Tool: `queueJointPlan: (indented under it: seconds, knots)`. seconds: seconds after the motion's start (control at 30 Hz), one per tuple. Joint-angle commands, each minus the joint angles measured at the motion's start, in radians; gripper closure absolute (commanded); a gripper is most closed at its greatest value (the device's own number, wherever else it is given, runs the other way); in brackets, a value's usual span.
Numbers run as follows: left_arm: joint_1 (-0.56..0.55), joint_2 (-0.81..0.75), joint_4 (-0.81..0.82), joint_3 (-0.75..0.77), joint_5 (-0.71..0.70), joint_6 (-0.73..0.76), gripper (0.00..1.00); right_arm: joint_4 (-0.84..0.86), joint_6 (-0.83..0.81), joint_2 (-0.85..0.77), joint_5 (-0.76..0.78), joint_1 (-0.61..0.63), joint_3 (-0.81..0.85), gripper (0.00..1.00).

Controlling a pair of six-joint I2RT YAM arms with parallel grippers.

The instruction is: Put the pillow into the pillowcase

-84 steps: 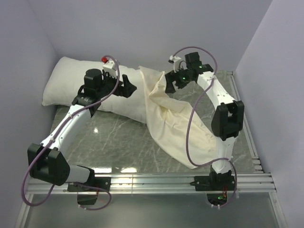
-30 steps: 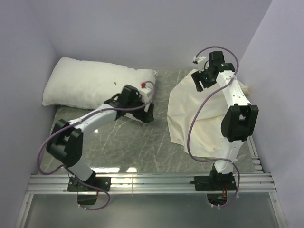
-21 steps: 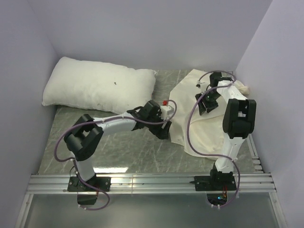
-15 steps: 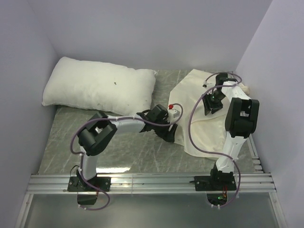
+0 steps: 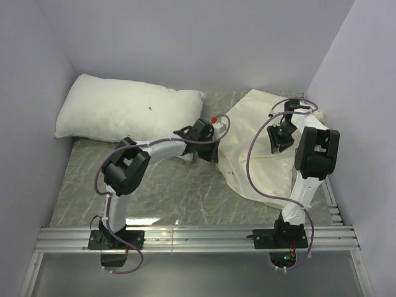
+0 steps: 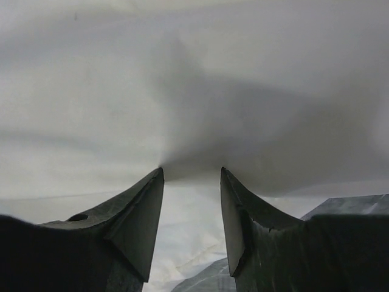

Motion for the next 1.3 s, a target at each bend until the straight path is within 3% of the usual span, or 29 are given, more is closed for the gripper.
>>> queueJointPlan:
  seconds: [0.0,0.17,0.3,0.5,0.57,0.67,0.7,0.77,0.93,1.0,1.03,1.07,1.13,1.2,1.27]
  knots:
    - [0.038,-0.155,-0.097,0.151,-0.036,0.134,1.00,0.019,-0.011,-0.021,0.005,-0.016,-0.004,0.50]
    - [0.047,-0.130,-0.312,0.332,-0.073,0.271,0.99,0.016,-0.014,0.000,0.035,-0.024,0.020,0.51]
    - [0.056,-0.086,-0.472,0.363,-0.097,0.381,1.00,0.002,-0.023,-0.033,0.020,-0.026,0.040,0.51]
    - [0.150,0.014,-0.470,0.351,-0.134,0.493,0.99,-0.053,-0.074,-0.163,-0.112,-0.018,0.026,0.50]
    - [0.165,0.100,-0.510,0.499,-0.113,0.581,1.00,-0.081,-0.106,-0.235,-0.184,0.005,-0.004,0.49]
    - [0.161,0.152,-0.510,0.654,0.023,0.596,1.00,-0.098,-0.112,-0.306,-0.260,0.034,-0.049,0.49]
    - [0.153,0.155,-0.504,0.674,0.154,0.589,1.00,-0.096,-0.100,-0.338,-0.264,0.042,-0.052,0.49]
    - [0.095,0.137,-0.481,0.667,0.220,0.595,1.00,-0.099,-0.050,-0.349,-0.273,0.028,-0.040,0.49]
    - [-0.139,0.081,-0.400,0.495,0.171,0.731,1.00,-0.159,0.012,-0.250,-0.305,-0.151,0.129,0.50]
    - [-0.181,0.083,-0.381,0.467,0.189,0.736,0.99,-0.193,0.016,-0.206,-0.311,-0.190,0.167,0.50]
    - [-0.215,0.089,-0.363,0.452,0.199,0.727,0.98,-0.204,0.016,-0.196,-0.319,-0.202,0.170,0.50]
    - [-0.226,0.094,-0.354,0.449,0.191,0.716,0.77,-0.214,0.013,-0.187,-0.321,-0.217,0.160,0.50]
    - [-0.234,0.123,-0.377,0.482,0.205,0.702,0.46,-0.220,0.004,-0.188,-0.319,-0.219,0.141,0.50]
    - [-0.215,0.126,-0.430,0.498,0.212,0.673,0.33,-0.225,-0.007,-0.201,-0.325,-0.216,0.108,0.49]
    - [-0.149,0.071,-0.393,0.440,0.264,0.618,0.32,-0.237,-0.029,-0.208,-0.318,-0.208,0.091,0.49]
